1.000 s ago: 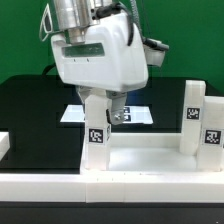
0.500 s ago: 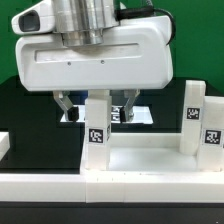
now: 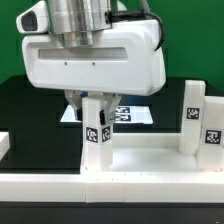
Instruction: Assemble desk
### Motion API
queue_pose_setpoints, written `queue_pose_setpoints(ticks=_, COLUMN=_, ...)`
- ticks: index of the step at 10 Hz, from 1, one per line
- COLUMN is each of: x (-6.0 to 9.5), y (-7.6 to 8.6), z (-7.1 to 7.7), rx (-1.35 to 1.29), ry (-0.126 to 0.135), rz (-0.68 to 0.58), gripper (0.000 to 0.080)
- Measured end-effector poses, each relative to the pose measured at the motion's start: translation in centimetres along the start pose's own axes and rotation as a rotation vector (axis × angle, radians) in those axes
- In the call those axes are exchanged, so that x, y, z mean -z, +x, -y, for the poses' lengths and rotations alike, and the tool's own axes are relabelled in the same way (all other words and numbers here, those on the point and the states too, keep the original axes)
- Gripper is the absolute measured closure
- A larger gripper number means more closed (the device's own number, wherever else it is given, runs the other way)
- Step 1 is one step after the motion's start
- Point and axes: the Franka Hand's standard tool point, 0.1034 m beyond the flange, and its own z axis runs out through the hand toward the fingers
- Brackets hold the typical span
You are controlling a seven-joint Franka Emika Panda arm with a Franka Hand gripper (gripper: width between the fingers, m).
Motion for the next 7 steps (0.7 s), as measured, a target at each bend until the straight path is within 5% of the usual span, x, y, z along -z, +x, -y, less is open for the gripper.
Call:
queue_pose_setpoints(ticks=4, x=0.29, y=-0.1, z=0.1, rx=-0.649, ry=-0.004, rz=0.021, gripper=0.0506)
queue_pose_setpoints(ticks=7, x=0.27, y=0.03, z=0.16, rx=-1.123, ry=0.026, rz=0.026, gripper=0.0506)
